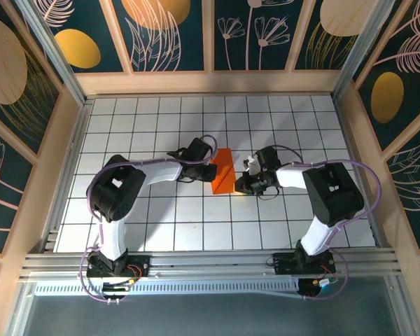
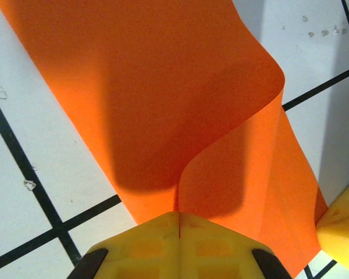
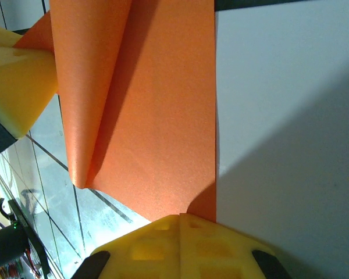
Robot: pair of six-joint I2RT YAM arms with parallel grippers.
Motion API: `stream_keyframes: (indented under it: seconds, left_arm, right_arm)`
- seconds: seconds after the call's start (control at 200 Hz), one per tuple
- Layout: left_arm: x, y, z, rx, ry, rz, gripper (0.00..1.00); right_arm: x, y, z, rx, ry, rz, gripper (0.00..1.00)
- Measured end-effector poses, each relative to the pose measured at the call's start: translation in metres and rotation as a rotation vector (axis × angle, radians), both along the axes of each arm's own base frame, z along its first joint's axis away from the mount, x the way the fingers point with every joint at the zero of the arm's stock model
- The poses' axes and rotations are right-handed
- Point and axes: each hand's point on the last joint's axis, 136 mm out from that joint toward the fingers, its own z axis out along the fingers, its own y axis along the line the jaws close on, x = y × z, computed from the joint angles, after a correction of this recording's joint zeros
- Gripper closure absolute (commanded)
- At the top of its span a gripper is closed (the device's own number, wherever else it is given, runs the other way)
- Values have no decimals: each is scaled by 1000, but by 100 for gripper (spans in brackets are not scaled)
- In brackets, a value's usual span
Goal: Fold a paper plane with a square sheet of paper (fold left side to right side)
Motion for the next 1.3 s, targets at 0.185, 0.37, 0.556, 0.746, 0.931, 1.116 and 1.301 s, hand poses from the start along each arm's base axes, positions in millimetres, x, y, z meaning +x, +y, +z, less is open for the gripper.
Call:
stream_keyframes:
  seconds: [0.185,0.37,0.556,0.746,0.931,1.116,1.301]
  left_arm:
    - [0,1,-3,5,5,1,100]
    - [0,1,-6,8,9,2,100]
    - [0,2,-6,9,10,4,100]
    - [1,2,-10,12,15,5,100]
    - [1,2,-10,10,13,4,100]
    - [1,2,-10,10,13,4,100]
    - [1,1,-10,10,13,4,100]
  right_arm:
    - [0,0,0,0,0,0,100]
    - [0,0,0,0,1,0,100]
    - [0,0,0,3,2,1,100]
    - [0,1,0,3,2,2,100]
    - [0,1,1,6,2,3,100]
    - [0,1,4,6,-3,1,100]
    - [5,5,28,50,-53,-2,100]
